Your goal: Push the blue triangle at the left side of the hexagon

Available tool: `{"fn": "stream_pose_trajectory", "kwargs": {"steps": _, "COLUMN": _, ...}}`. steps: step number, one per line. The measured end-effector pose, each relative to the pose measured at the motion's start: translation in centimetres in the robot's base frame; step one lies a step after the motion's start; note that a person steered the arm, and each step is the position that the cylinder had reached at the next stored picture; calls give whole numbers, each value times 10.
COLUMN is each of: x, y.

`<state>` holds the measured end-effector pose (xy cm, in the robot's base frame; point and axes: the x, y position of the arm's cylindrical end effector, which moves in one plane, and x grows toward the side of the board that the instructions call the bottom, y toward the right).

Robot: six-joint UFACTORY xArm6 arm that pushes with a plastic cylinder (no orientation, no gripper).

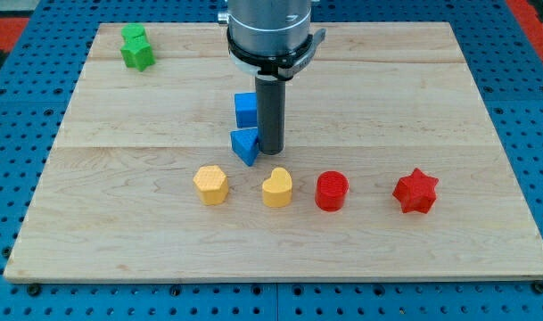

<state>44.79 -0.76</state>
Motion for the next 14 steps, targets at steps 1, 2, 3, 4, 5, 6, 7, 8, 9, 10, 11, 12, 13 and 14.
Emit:
{"fn": "stream_pose_trajectory", "kwargs": {"steps": 1, "x": -4, "y": -51}}
{"fn": "stream_pose_trajectory", "kwargs": {"steps": 2, "x": -18, "y": -83}}
{"fn": "stream_pose_trajectory", "kwargs": {"steps": 3, "x": -25, "y": -108}}
{"fn": "stream_pose_trajectory", "kwargs": {"steps": 4, "x": -25, "y": -135}}
{"fn": "stream_pose_trajectory", "kwargs": {"steps": 5, "x": -25, "y": -159}}
{"fn": "stream_pose_trajectory", "kwargs": {"steps": 6, "x": -29, "y": -164}}
{"fn": "stream_pose_trajectory", "kwargs": {"steps": 7, "x": -28, "y": -185}}
{"fn": "stream_pose_trajectory", "kwargs": {"steps": 8, "x": 9, "y": -186}}
{"fn": "stream_pose_trajectory", "kwargs": {"steps": 9, "x": 36, "y": -180}}
{"fn": "stream_pose_trajectory", "kwargs": {"steps": 10, "x": 36, "y": -165}}
{"fn": "stream_pose_trajectory", "kwargs": {"steps": 11, "x": 20, "y": -140}}
{"fn": "stream_pose_trajectory", "kwargs": {"steps": 12, "x": -5, "y": -213}}
{"fn": "stream_pose_trajectory", "kwargs": {"steps": 13, "x": 2, "y": -248}}
{"fn": "stream_pose_trajectory", "kwargs": {"steps": 14, "x": 47, "y": -284}}
